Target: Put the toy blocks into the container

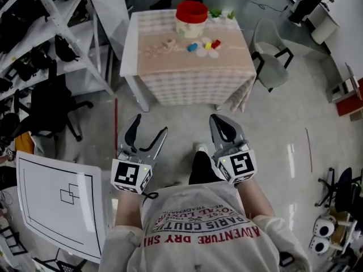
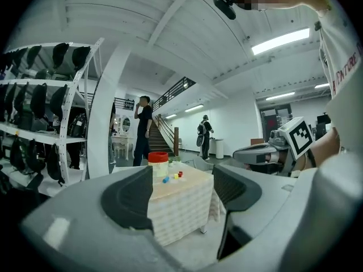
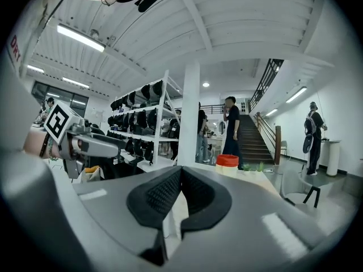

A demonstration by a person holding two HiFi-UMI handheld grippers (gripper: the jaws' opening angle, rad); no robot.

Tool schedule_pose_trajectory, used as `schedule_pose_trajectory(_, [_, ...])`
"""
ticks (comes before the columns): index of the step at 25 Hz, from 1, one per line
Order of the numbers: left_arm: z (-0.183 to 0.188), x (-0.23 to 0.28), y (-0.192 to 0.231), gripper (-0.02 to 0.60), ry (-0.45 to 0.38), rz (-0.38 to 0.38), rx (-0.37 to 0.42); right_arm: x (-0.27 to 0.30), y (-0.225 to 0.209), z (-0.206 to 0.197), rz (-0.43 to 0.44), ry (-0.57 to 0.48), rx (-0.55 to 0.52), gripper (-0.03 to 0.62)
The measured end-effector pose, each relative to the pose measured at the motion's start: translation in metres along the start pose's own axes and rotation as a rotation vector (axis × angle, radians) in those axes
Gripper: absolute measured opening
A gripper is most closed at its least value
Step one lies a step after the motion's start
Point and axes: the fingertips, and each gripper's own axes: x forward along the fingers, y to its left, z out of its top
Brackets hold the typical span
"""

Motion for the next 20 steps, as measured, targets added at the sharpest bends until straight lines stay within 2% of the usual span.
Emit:
schedule_pose_trajectory(7, [0.009,0.101,0.025,0.334,0.031,0.081,0.009,0.085,-0.089,-0.008,0.070,0.038,0.018,0.002])
schedule_pose_trajectory(14, [0.014,0.213,0.049,0.334,0.053,0.152,0.009,0.164,-0.188,-0.006,0.125,0.020,0.015,0.002])
schedule_pose_trajectory(20, [0.003,0.278,0.064,0.334,0.102,0.172,0.008,0.209,-0.236,-0.013,0.164,0.020,0.018,0.002])
